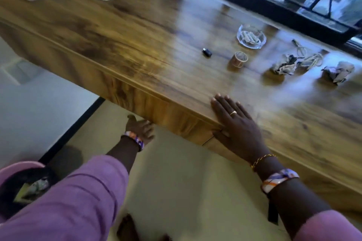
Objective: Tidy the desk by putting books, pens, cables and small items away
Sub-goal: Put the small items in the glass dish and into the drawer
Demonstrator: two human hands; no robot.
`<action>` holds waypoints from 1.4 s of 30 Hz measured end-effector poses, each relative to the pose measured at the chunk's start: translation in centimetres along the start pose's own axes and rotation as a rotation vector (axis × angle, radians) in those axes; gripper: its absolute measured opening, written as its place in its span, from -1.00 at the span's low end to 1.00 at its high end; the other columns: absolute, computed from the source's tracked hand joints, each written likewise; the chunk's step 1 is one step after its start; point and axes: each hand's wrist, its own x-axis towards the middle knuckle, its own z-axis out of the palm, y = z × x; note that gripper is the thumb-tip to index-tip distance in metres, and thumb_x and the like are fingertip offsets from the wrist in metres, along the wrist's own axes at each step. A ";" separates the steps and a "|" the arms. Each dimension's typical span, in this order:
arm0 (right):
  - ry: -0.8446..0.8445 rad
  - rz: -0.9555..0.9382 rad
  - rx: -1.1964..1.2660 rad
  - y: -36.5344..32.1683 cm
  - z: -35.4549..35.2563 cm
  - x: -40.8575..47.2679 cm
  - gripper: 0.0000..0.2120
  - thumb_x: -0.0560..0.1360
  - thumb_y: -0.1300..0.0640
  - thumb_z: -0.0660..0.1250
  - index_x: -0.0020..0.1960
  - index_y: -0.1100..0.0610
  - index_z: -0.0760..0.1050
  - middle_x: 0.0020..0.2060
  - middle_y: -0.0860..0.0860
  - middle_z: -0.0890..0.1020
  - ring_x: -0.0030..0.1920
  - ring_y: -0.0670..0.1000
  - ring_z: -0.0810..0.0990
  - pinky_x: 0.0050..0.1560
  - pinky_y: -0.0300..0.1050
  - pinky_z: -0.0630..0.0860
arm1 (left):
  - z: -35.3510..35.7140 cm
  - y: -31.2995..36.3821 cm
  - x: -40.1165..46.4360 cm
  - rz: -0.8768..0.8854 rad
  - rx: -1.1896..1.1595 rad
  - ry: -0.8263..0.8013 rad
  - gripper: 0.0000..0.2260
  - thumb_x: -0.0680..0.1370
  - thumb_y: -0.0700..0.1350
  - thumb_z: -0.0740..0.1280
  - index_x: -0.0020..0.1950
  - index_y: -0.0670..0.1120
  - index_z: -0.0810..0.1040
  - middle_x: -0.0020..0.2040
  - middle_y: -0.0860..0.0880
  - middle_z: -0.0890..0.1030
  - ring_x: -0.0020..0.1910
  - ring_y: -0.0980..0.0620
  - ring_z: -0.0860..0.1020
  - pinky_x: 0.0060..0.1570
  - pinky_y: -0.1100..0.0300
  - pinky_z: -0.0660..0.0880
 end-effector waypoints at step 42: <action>-0.387 -0.328 0.226 -23.0 -2.5 -17.7 -0.55 0.59 -0.18 -0.06 0.33 0.03 0.32 0.46 0.03 0.20 0.51 0.18 -0.16 0.44 0.31 -0.14 | -14.5 -14.5 -33.2 0.587 2.164 0.673 -0.62 0.60 0.01 0.03 0.06 -0.15 0.58 0.15 -0.14 0.54 0.26 -0.09 0.39 0.46 -0.09 -0.02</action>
